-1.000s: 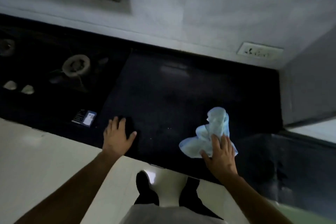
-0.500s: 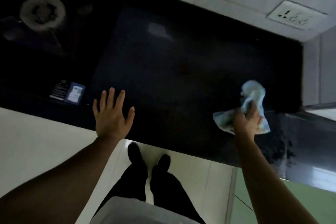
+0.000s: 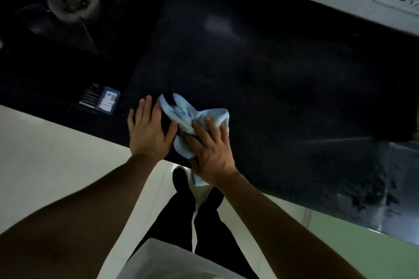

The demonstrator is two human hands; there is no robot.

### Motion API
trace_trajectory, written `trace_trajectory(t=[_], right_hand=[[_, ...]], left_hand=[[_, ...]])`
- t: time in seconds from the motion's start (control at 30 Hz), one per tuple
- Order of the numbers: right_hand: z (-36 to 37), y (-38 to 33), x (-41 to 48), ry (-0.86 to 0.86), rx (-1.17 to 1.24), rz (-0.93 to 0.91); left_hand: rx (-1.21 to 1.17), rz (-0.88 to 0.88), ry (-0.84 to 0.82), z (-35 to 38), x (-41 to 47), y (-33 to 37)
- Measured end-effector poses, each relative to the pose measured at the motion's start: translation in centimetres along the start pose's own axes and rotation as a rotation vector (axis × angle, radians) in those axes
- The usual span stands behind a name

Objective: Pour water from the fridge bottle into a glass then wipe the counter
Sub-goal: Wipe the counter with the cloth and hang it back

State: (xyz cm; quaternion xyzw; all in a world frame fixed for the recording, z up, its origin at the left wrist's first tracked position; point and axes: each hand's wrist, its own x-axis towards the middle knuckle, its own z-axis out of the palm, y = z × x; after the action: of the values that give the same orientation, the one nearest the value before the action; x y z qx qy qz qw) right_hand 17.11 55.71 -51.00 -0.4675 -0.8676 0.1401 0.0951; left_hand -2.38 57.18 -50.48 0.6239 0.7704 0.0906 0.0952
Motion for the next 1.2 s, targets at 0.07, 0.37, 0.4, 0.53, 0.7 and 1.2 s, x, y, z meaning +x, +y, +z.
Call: trace_trajectory(t=[0.07, 0.37, 0.4, 0.53, 0.7, 1.2], right_hand=[[-0.7, 2.8, -1.2, 0.032, 0.01, -0.015], [-9.0, 21.3, -15.4, 0.283, -0.219, 1.19], [-8.3, 20.6, -14.6, 0.303, -0.196, 1.379], [-5.3, 11.6, -5.4, 0.246, -0.113, 1.269], [-1.1, -2.3, 4.8, -0.124, -0.02, 0.25], [-10.6, 22.2, -16.2, 0.156, -0.119, 0.775]], left_hand=[[0.006, 0.0, 0.012, 0.0, -0.1, 0.0], [0.039, -0.026, -0.08, -0.2, 0.3, 0.2], [0.044, -0.025, -0.081, -0.3, 0.3, 0.2], [0.062, -0.02, -0.086, -0.3, 0.3, 0.3], [0.054, -0.036, -0.072, -0.3, 0.4, 0.3], [0.051, -0.053, -0.113, -0.2, 0.5, 0.5]])
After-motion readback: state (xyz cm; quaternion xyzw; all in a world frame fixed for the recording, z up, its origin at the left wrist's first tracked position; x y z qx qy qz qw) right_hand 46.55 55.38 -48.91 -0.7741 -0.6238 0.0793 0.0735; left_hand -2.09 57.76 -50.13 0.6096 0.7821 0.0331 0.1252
